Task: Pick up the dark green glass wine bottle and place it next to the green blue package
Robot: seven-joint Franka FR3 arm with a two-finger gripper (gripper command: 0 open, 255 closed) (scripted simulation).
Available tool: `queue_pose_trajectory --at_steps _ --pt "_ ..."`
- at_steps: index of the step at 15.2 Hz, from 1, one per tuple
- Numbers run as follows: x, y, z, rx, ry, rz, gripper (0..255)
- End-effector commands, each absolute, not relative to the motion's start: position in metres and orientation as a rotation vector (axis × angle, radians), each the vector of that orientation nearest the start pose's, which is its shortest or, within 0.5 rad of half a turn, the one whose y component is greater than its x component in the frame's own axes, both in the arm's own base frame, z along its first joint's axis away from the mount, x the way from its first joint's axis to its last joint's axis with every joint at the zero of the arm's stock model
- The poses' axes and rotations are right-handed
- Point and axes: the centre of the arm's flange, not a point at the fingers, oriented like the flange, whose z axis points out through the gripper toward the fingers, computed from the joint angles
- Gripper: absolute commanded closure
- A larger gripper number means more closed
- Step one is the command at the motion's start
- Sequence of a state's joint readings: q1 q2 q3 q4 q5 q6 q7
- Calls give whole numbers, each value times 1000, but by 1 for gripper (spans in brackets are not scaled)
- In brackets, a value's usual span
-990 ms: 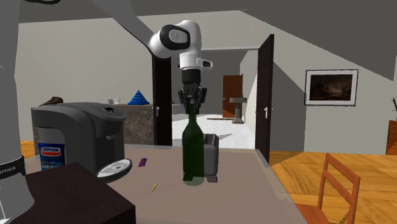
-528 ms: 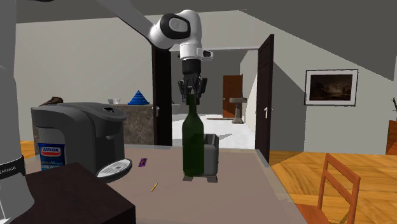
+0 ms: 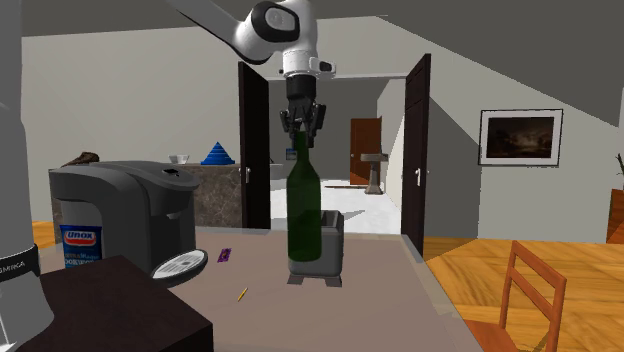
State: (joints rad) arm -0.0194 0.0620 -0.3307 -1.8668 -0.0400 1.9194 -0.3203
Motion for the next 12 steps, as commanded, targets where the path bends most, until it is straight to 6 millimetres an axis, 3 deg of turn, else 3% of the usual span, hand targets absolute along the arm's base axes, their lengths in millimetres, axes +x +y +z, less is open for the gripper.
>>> queue_pose_trajectory --at_steps 1,12 --pt "542 -197 491 -3194 25 39 255" --pt "542 -197 549 -3194 25 39 255"
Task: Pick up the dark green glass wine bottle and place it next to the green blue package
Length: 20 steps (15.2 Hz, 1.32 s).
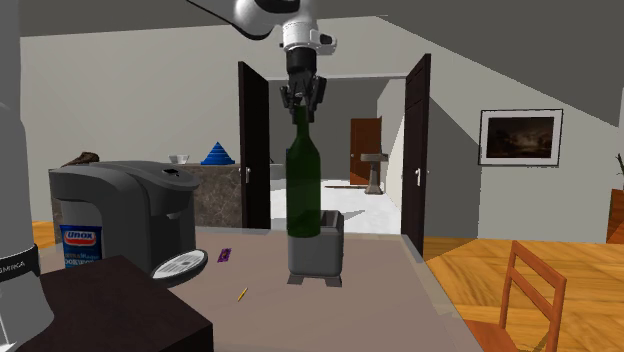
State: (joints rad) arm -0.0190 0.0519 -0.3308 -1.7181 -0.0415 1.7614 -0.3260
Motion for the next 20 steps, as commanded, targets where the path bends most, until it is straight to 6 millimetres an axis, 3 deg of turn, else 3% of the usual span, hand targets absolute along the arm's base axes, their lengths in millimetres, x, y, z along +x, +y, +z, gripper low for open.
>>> queue_pose_trajectory --at_steps 1,20 --pt "542 -197 555 -3194 25 39 255" --pt "542 -197 655 -3194 25 39 255"
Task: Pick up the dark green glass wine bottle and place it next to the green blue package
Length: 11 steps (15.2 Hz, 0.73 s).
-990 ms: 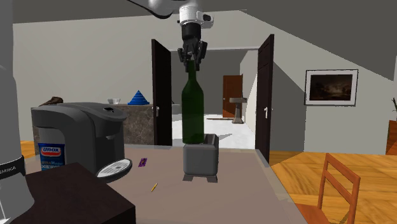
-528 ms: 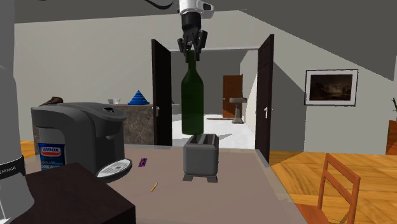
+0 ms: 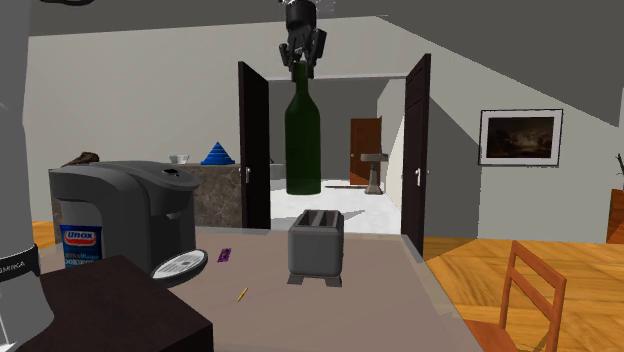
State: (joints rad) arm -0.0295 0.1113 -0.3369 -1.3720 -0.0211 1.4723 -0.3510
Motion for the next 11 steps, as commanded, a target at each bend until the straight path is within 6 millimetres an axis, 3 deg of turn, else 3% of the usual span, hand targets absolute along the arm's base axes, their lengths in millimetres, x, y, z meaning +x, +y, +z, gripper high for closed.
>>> queue_pose_trajectory --at_steps 1,5,11 --pt "542 -197 660 -3194 25 39 255" --pt "542 -197 681 -3194 25 39 255" --pt "492 -136 681 -3194 25 39 255"
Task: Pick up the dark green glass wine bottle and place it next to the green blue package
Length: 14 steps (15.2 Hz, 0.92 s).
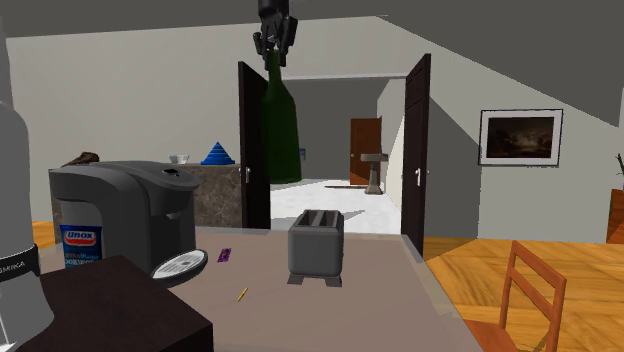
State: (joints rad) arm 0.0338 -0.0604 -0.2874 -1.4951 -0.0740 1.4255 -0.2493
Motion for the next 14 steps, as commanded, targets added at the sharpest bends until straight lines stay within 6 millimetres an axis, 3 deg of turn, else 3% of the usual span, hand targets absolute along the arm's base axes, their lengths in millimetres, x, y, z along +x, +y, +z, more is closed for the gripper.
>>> queue_pose_trajectory --at_steps 1,14 --pt "483 -126 681 -3194 25 39 255" --pt "375 7 682 -3194 25 39 255"
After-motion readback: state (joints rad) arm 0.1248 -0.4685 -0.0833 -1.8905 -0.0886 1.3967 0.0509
